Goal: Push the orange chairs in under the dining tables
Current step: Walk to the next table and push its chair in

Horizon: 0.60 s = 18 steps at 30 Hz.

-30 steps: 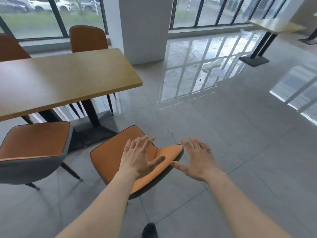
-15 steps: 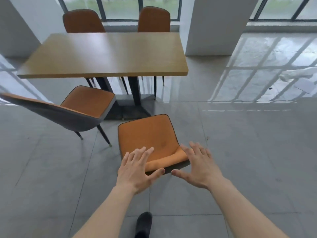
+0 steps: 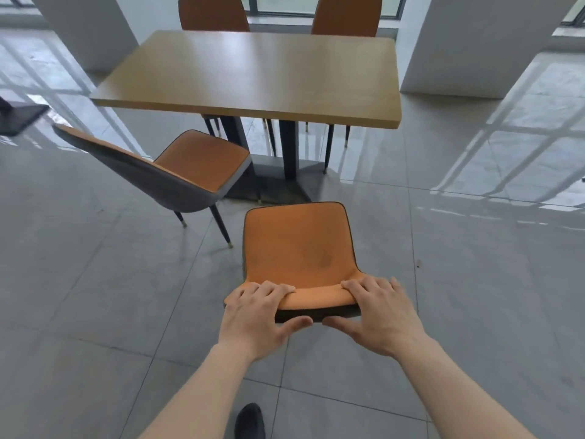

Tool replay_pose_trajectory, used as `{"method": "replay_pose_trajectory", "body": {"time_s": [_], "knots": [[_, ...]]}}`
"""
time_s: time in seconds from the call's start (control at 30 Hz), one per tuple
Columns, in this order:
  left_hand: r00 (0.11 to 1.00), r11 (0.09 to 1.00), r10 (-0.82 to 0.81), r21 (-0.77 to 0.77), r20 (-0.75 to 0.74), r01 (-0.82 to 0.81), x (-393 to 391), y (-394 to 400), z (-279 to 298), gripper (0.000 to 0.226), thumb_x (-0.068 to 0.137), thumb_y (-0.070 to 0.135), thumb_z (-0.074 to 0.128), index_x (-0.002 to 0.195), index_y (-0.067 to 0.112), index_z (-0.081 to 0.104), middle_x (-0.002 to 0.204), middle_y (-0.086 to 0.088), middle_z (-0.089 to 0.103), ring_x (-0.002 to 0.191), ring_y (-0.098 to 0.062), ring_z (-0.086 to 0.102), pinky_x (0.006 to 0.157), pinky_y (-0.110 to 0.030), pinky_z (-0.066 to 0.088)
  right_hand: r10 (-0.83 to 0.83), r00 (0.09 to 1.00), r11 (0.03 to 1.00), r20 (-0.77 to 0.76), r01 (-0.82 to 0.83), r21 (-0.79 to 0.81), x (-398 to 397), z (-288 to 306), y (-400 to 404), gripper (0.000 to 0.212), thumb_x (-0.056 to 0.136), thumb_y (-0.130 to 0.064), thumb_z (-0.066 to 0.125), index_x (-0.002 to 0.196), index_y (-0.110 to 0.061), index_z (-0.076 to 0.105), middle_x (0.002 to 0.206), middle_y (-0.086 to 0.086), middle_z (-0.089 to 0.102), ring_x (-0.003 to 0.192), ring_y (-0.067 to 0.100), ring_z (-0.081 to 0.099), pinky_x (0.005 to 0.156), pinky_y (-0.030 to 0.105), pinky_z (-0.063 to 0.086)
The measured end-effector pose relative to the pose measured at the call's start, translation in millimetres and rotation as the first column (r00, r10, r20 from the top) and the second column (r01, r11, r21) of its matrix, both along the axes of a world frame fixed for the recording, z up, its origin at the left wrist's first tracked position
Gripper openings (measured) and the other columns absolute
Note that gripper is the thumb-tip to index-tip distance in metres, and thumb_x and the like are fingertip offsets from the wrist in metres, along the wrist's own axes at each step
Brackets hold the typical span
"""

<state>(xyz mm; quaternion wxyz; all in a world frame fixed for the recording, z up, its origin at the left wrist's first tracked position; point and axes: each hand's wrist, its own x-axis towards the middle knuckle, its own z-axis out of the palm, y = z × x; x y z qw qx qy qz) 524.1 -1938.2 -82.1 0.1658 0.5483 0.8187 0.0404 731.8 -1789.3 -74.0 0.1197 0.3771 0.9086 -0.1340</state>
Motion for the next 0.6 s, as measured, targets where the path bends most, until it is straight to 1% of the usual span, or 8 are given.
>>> {"method": "replay_pose_trajectory", "body": {"time_s": [0.1, 0.27, 0.4, 0.5, 0.6], "knots": [[1.0, 0.999, -0.016, 0.029, -0.003, 0.016, -7.3, 5.9, -3.5, 0.087, 0.077, 0.101, 0.02, 0.137, 0.045, 0.05, 0.125, 0.02, 0.06, 0.114, -0.012, 0.055, 0.106, -0.039, 0.039, 0.023, 1.0, 1.0, 0.016, -0.023, 0.008, -5.6, -0.6, 7.4, 0.105, 0.07, -0.101, 0.013, 0.147, -0.036, 0.042, 0.141, -0.006, 0.056, 0.132, 0.024, 0.047, 0.12, 0.048, 0.03], [0.999, 0.998, -0.049, 0.05, -0.011, 0.049, -29.9, 22.9, -3.4, 0.082, 0.079, 0.099, 0.022, 0.135, 0.046, 0.05, 0.127, 0.019, 0.06, 0.118, -0.012, 0.051, 0.113, -0.039, 0.031, 0.007, 1.0, 1.0, 0.013, -0.007, 0.011, -26.3, -1.0, 18.7, 0.105, 0.071, -0.099, 0.014, 0.15, -0.035, 0.039, 0.145, -0.006, 0.052, 0.136, 0.024, 0.042, 0.12, 0.049, 0.028], [0.999, 0.997, -0.048, 0.065, 0.015, 0.047, -53.5, 55.7, -1.1, 0.082, 0.078, 0.099, 0.022, 0.135, 0.046, 0.05, 0.128, 0.019, 0.059, 0.121, -0.012, 0.048, 0.114, -0.039, 0.027, -0.05, 0.999, 0.999, -0.008, 0.05, 0.002, -48.9, 0.5, 44.9, 0.111, 0.067, -0.099, 0.008, 0.152, -0.035, 0.038, 0.148, -0.006, 0.049, 0.14, 0.024, 0.037, 0.122, 0.048, 0.025], [0.998, 0.996, -0.06, 0.071, 0.014, 0.059, -73.4, 82.4, -3.0, 0.083, 0.078, 0.099, 0.023, 0.135, 0.046, 0.05, 0.129, 0.017, 0.06, 0.122, -0.013, 0.048, 0.115, -0.04, 0.027, -0.069, 0.998, 0.997, -0.006, 0.07, 0.016, -67.1, 1.2, 68.0, 0.112, 0.065, -0.099, 0.006, 0.151, -0.035, 0.039, 0.147, -0.005, 0.05, 0.137, 0.025, 0.039, 0.121, 0.047, 0.027], [0.997, 0.995, -0.07, 0.079, 0.021, 0.068, -96.7, 108.7, -4.5, 0.082, 0.077, 0.098, 0.023, 0.134, 0.046, 0.051, 0.129, 0.017, 0.06, 0.122, -0.013, 0.048, 0.114, -0.042, 0.028, -0.09, 0.996, 0.995, -0.011, 0.09, 0.033, -88.1, 0.7, 89.9, 0.11, 0.066, -0.099, 0.009, 0.15, -0.035, 0.04, 0.144, -0.003, 0.052, 0.134, 0.026, 0.041, 0.118, 0.045, 0.03]]}}
